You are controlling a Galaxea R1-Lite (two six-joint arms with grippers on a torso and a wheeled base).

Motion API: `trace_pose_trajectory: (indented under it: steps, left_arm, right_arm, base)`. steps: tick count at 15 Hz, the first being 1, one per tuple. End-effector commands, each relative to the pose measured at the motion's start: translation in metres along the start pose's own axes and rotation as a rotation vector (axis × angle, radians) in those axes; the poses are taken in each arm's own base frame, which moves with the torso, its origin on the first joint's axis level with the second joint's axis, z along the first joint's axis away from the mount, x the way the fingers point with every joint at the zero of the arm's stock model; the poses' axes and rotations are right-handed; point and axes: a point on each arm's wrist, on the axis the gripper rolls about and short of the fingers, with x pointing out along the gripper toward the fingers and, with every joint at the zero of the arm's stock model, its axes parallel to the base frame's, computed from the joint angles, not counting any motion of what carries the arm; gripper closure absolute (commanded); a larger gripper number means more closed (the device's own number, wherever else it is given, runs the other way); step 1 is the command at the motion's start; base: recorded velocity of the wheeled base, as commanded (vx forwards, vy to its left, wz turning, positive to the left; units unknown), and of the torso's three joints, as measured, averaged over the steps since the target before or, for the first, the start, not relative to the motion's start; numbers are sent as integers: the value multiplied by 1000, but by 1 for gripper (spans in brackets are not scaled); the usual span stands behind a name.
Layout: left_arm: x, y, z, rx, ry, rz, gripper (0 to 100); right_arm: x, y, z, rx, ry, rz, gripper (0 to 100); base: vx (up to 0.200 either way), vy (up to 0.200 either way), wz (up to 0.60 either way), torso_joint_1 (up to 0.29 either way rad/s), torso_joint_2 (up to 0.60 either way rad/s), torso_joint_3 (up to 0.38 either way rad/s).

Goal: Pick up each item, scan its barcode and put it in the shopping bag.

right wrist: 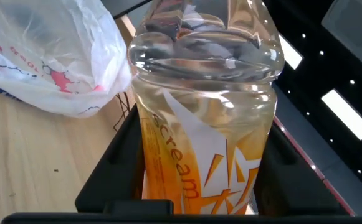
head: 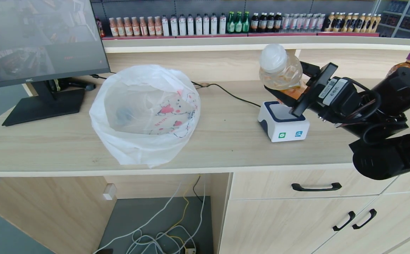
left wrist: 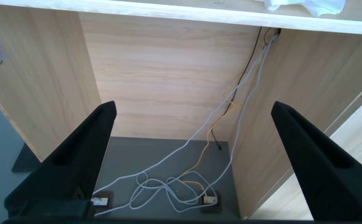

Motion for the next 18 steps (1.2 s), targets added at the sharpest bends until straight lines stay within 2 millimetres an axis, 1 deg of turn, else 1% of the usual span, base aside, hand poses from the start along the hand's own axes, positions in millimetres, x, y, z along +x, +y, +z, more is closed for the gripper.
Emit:
trace_pose_trajectory:
  steps: [1,4,7,10,18]
  left_arm:
    - [0,0,0,0,1,0,0]
    - [0,0,0,0,1,0,0]
    - [0,0,0,0,1,0,0]
    - [0,0,0,0,-1,0,0]
    - [0,0,0,0,1,0,0]
  right_arm:
    - [0,5,-7,4,8,7,100]
    - [-1,15,-15,-1,6,2,100]
    - [0,17,-17,-2,4,6,100]
    - [1,23,-25,-4,9,14,100]
    - [3,20,-21,-12,0,6,100]
  base:
    - [0,0,0,0,0,0]
    - [0,0,0,0,0,0]
    - [0,0,0,0,0,0]
    - [0,0,0,0,0,0]
    - [0,0,0,0,0,0]
